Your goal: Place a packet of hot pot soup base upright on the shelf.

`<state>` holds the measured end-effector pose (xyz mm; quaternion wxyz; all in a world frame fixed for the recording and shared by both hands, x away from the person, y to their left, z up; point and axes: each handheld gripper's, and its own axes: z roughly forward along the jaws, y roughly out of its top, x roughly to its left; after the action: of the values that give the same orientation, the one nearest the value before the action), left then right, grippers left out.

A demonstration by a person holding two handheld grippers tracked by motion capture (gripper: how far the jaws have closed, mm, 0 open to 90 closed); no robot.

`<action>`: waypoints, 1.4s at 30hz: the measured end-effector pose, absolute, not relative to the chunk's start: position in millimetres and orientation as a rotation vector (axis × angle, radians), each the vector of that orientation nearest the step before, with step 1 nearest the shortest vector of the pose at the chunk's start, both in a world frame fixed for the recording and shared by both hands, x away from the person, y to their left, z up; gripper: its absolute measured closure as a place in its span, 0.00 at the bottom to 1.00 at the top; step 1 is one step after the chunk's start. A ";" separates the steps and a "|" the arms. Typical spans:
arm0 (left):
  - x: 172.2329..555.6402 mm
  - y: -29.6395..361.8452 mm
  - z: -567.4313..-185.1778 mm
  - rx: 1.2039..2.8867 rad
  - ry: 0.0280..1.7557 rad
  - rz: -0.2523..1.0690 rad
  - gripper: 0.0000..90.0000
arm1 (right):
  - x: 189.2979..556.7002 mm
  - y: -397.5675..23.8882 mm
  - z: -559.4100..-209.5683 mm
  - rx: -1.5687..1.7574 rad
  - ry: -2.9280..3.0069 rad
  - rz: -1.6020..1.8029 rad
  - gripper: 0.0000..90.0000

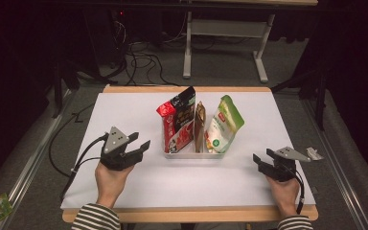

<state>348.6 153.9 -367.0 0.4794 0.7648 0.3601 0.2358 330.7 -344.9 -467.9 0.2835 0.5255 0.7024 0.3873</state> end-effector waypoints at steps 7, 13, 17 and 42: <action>338.6 165.9 -368.0 1.846 0.899 0.605 0.54 | 327.0 -344.2 -465.1 1.395 1.877 1.056 0.42; 328.6 174.3 -369.7 1.858 0.915 0.653 0.54 | 323.0 -344.9 -462.2 1.383 1.870 1.070 0.41; 322.9 184.0 -374.2 1.816 0.951 0.650 0.54 | 320.2 -346.9 -460.9 1.384 1.864 1.090 0.41; 330.6 199.6 -448.1 1.762 1.178 0.584 0.50 | 312.0 -351.8 -461.9 1.398 1.830 1.137 0.44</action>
<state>330.6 199.6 -448.1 0.4542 0.7140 0.4774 0.2365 312.0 -351.8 -461.9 0.2827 0.5223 0.6833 0.4247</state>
